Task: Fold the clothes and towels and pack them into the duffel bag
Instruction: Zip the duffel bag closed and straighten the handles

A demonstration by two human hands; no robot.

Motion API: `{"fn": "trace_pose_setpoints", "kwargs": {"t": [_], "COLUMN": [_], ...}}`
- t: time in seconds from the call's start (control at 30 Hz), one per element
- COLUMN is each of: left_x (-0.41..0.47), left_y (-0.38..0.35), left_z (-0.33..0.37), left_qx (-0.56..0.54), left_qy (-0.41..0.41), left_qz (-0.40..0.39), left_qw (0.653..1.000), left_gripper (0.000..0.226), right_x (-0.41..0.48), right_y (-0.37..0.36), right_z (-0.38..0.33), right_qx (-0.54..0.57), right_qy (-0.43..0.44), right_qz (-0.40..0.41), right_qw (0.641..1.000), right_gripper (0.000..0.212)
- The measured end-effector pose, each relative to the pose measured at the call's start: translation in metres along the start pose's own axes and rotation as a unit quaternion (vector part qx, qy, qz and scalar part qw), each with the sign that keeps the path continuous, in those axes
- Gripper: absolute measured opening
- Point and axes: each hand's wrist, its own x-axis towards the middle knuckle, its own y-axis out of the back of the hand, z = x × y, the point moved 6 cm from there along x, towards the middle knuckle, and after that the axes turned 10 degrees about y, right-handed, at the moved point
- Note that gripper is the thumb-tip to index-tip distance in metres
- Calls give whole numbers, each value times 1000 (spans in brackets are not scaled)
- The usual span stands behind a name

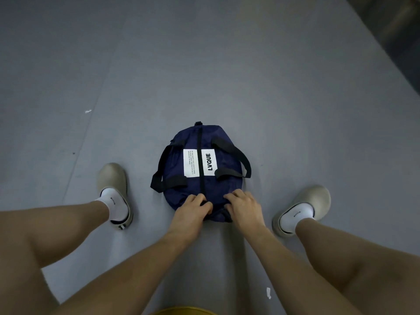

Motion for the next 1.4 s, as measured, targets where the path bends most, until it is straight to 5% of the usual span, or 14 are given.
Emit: {"fn": "trace_pose_setpoints", "kwargs": {"t": [0.23, 0.47, 0.6, 0.83, 0.93, 1.17, 1.3, 1.4], "left_x": [12, 13, 10, -30, -47, -44, -41, -31], "left_y": [34, 74, 102, 75, 66, 73, 49, 45], "left_z": [-40, -117, -162, -177, -167, -137, -154, -162], "left_qx": [23, 70, 60, -8, -65, 78, 81, -3], "left_qy": [-66, -44, -12, 114, 185, 37, 132, 179], "left_qz": [34, 66, 117, 107, 84, 82, -47, -33], "left_qw": [997, 994, 991, 988, 977, 993, 987, 983], "left_gripper": [46, 46, 35, 11, 4, 23, 32, 26], "right_x": [6, 22, 36, 17, 10, 18, 22, 21], "right_y": [-20, -59, -82, -94, -102, -102, -107, -111], "right_z": [-48, -150, -193, -160, -146, -150, -159, -163], "right_qx": [123, 316, 403, 354, 313, 289, 331, 368], "right_qy": [-76, -176, -140, -168, -142, -135, -146, -158], "right_qz": [-68, -31, -72, -20, -51, -29, -14, -1], "right_qw": [987, 932, 902, 920, 938, 947, 932, 916], "right_gripper": [19, 18, 45, 20, 26, 24, 24, 30]}}
